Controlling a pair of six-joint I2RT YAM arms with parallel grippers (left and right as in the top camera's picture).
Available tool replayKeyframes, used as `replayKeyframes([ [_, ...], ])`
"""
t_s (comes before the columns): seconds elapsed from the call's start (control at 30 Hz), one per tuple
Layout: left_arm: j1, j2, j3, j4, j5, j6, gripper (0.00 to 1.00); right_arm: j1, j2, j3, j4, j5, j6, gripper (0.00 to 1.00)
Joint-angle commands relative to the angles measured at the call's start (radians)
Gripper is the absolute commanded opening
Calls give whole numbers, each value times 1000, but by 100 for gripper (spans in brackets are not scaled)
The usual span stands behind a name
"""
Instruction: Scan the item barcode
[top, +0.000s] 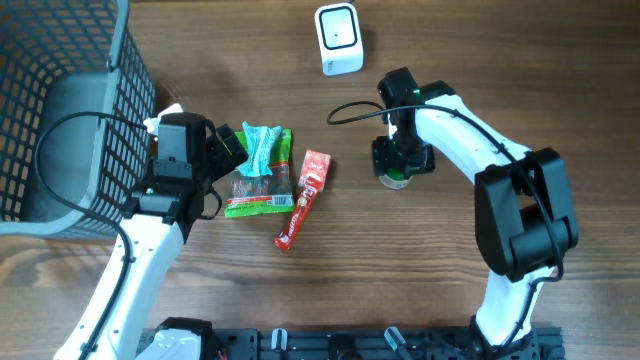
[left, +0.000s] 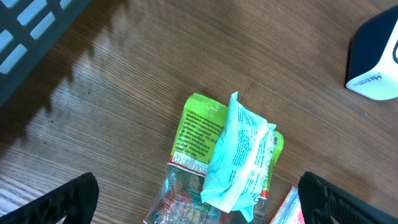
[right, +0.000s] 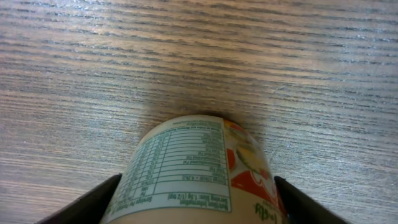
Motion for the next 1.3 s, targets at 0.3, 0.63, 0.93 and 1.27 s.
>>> replayKeyframes([
  [0.3, 5, -5, 7, 2, -9, 12, 100, 2, 6, -1, 45, -5, -2, 20],
  [0.63, 5, -5, 7, 2, -9, 12, 100, 2, -192, 18, 10, -23, -40, 20],
  [0.93, 5, -5, 7, 2, -9, 11, 100, 2, -206, 494, -317, -89, -21, 20],
  [1.27, 5, -5, 7, 2, -9, 11, 100, 16, -74, 600, 91, -62, -5, 20],
])
